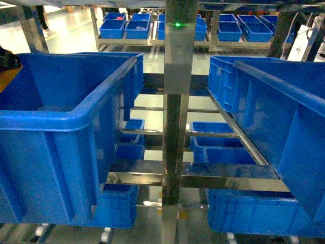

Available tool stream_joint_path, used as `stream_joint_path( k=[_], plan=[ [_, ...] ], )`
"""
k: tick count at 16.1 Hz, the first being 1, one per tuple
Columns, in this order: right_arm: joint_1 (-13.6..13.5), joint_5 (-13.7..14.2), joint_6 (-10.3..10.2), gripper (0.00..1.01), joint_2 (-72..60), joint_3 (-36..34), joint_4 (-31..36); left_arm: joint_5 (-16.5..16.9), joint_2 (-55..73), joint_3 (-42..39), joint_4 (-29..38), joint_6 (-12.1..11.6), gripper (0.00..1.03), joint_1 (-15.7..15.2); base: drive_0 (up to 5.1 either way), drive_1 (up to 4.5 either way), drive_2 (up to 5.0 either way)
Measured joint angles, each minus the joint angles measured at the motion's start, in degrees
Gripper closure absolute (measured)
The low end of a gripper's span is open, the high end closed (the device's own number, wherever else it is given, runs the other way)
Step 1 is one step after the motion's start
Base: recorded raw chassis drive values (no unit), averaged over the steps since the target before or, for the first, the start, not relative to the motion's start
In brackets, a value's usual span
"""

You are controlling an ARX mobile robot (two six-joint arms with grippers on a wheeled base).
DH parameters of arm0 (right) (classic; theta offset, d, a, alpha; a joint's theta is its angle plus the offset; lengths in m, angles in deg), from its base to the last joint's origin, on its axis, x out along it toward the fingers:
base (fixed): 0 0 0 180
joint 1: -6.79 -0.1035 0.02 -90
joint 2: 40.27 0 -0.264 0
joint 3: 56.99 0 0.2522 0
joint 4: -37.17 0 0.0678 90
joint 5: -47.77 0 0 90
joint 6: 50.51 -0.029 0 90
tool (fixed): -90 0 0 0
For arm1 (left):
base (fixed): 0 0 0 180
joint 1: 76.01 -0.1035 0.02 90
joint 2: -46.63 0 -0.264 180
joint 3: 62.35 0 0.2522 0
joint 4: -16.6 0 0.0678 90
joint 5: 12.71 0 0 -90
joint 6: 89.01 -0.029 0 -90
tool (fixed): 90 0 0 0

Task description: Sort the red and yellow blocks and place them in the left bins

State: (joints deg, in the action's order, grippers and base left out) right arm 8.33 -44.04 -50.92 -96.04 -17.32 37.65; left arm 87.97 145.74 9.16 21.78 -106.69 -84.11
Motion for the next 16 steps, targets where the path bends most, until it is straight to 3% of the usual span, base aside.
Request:
stream_joint_path(
  k=[5, 9, 12, 16],
  plan=[
    [0.0, -0.02, 0.0, 0.03, 0.0, 0.0, 0.0, 0.28, 2.12, 2.75, -1.84, -1.01, 0.77, -0.44, 0.0, 0.0, 0.0],
    [0.0, -0.02, 0.0, 0.03, 0.0, 0.0, 0.0, -0.52, 8.17, 9.99, -4.42, -5.22, 0.77, -1.01, 0.0, 0.0, 0.0],
    [0.0, -0.02, 0.0, 0.03, 0.0, 0.02, 0.0, -2.45, 11.96, 10.78, -6.99, -8.48, 0.77, -0.31, 0.0, 0.0, 0.0],
    [0.0, -0.02, 0.0, 0.03, 0.0, 0.02, 0.0, -4.5, 12.72, 10.58, -5.6, -9.86, 0.77, 0.13, 0.0, 0.0, 0.0]
  ],
)
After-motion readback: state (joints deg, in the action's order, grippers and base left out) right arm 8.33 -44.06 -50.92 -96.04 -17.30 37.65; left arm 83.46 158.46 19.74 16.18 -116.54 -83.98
